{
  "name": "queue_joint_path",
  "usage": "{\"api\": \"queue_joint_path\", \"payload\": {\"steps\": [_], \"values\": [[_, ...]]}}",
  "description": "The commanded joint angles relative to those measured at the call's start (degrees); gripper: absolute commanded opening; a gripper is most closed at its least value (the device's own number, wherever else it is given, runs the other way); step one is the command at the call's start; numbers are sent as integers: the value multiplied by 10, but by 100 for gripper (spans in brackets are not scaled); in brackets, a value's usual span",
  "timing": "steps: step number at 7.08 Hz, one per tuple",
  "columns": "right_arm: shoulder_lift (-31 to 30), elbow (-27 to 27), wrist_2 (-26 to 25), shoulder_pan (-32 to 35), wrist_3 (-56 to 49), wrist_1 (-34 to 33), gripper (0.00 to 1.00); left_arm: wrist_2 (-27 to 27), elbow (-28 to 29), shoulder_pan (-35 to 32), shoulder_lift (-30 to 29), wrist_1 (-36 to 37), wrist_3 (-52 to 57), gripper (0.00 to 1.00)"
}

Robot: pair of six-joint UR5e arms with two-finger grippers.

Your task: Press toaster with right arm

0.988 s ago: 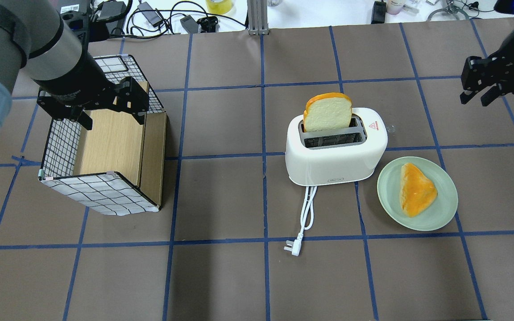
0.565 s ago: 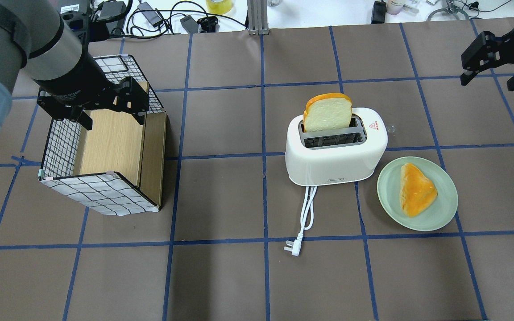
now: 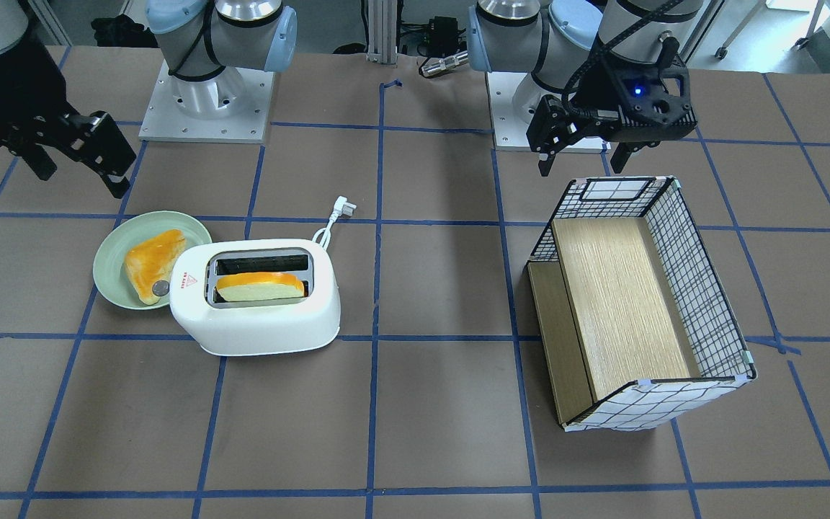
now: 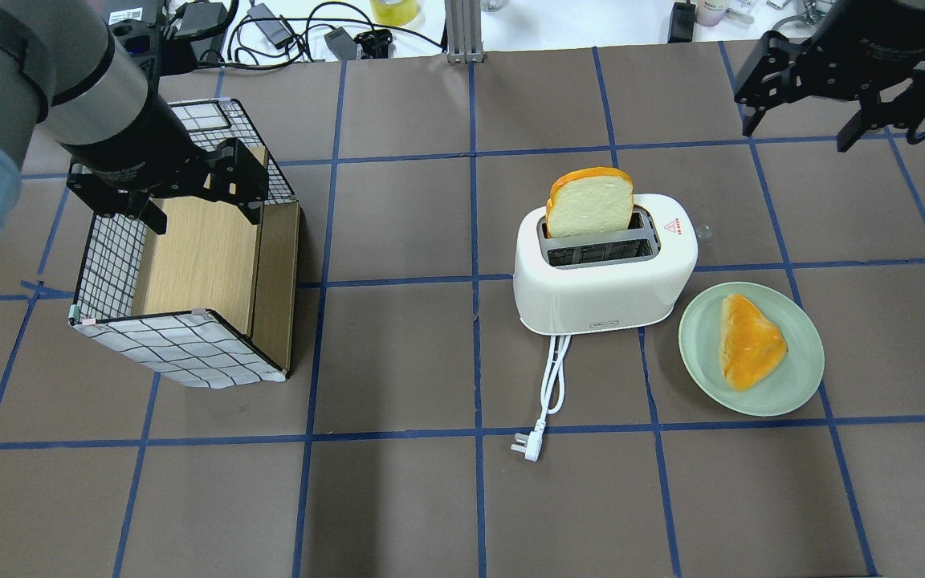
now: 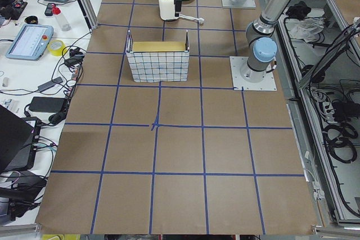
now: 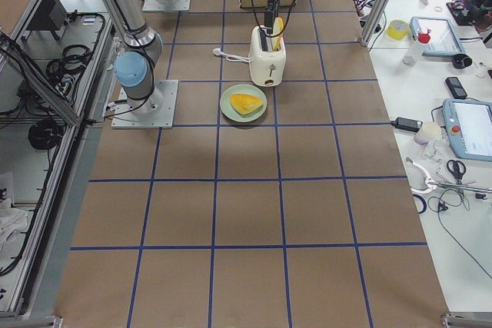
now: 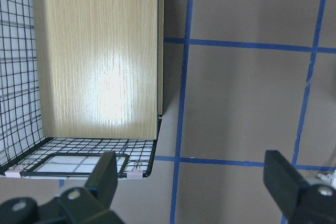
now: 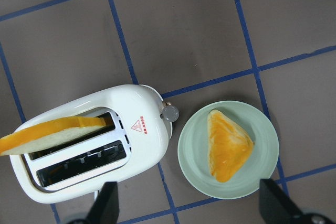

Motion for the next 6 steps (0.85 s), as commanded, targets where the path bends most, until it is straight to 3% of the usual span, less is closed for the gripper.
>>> {"api": "queue_joint_path", "payload": {"steps": [1,3,6], "values": [[0,0,-1,43,74,-1,94,1,0,0,0,0,0,100],[1,0,0,67,88,-5,95,1,0,0,0,0,0,100],[11,0,17,67,-42,-20,95,1,0,0,0,0,0,100]]}}
